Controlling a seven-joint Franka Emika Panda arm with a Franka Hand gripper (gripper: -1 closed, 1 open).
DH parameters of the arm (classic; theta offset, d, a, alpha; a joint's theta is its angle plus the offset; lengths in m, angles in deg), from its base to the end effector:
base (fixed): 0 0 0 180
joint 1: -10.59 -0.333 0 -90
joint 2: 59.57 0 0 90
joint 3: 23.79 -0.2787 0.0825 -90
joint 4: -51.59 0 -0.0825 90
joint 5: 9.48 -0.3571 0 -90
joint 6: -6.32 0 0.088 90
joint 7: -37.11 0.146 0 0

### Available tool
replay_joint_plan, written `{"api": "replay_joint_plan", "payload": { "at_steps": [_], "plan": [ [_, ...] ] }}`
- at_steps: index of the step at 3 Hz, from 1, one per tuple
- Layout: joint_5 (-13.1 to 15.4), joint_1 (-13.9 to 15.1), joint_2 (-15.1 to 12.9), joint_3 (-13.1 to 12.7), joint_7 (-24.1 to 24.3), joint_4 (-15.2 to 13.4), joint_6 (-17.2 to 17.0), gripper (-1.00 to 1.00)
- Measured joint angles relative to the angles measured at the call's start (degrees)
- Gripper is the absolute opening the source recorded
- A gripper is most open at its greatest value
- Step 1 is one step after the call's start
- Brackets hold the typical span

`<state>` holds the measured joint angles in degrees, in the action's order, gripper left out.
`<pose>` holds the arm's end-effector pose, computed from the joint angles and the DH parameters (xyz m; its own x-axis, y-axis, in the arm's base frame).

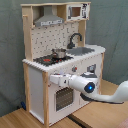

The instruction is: Play with the kitchen

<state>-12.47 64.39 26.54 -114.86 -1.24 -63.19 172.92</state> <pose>0.3845 0.5081 0.3367 -0.0106 0.8391 -0.5439 0.0749 0.5431 0.8363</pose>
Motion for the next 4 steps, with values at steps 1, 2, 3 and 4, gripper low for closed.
{"api": "replay_joint_plan", "payload": {
  "at_steps": [1, 2, 3, 4],
  "plan": [
    [-0.01, -0.04, -0.19, -0.05, 6.11, -0.03, 0.00, -1.00],
    [-0.02, -0.07, -0.30, -0.08, 11.92, -0.06, 0.00, -1.00],
    [-0.05, -0.11, -0.30, -0.10, 18.11, -0.08, 0.00, -1.00],
    [-0.05, -0.14, -0.30, -0.10, 24.29, -0.10, 0.00, -1.00]
  ]
}}
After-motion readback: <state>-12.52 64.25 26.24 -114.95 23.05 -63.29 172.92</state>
